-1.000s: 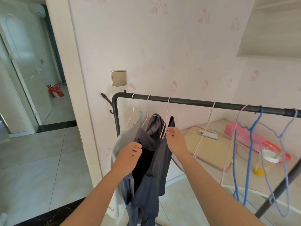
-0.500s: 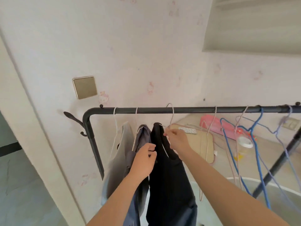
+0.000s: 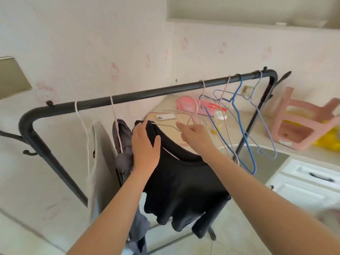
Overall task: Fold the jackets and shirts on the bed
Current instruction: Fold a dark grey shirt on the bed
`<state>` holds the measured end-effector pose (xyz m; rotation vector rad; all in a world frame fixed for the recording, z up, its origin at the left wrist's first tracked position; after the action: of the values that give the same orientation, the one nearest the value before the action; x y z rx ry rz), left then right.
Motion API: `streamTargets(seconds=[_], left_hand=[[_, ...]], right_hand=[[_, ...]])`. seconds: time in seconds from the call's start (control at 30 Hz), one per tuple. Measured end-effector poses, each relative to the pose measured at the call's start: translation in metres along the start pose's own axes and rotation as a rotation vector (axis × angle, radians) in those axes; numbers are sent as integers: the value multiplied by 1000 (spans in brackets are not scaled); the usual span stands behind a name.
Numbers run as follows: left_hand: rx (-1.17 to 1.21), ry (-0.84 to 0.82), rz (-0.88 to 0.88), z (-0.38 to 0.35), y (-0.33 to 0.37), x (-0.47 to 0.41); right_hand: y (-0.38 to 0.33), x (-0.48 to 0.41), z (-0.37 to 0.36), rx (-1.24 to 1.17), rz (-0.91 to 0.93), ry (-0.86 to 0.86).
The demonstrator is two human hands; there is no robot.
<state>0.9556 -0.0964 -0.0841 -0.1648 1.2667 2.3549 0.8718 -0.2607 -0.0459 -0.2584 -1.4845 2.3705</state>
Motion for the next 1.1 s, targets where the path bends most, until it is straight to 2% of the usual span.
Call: streamTargets(seconds=[0.17, 0.3, 0.53, 0.63, 0.87, 1.1], left_hand=[[-208, -167, -23, -41, -3, 20], [-319, -199, -91, -59, 2, 54], [-258, -357, -262, -91, 28, 110], [-270, -375, -300, -101, 45, 131], [-253, -420, -232, -123, 68, 168], [-153, -457, -201, -134, 76, 195]], right_hand=[[45, 38, 10, 52, -83, 50], [79, 71, 25, 70, -116, 62], [130, 130, 61, 126, -128, 52], [141, 145, 79, 127, -117, 57], [170, 180, 114, 131, -121, 47], [194, 197, 135, 265, -123, 74]])
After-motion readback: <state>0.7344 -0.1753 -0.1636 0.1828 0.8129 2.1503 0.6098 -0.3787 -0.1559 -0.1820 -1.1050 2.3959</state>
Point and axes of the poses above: each hand's wrist, its own x-axis away from the middle knuckle, its own z-axis out of the back of the hand, y = z × x, the point moved 10 cm from there along -x, towards the middle knuckle, and after that the axes turned 11 degrees about -y, right-handed, at the moved point
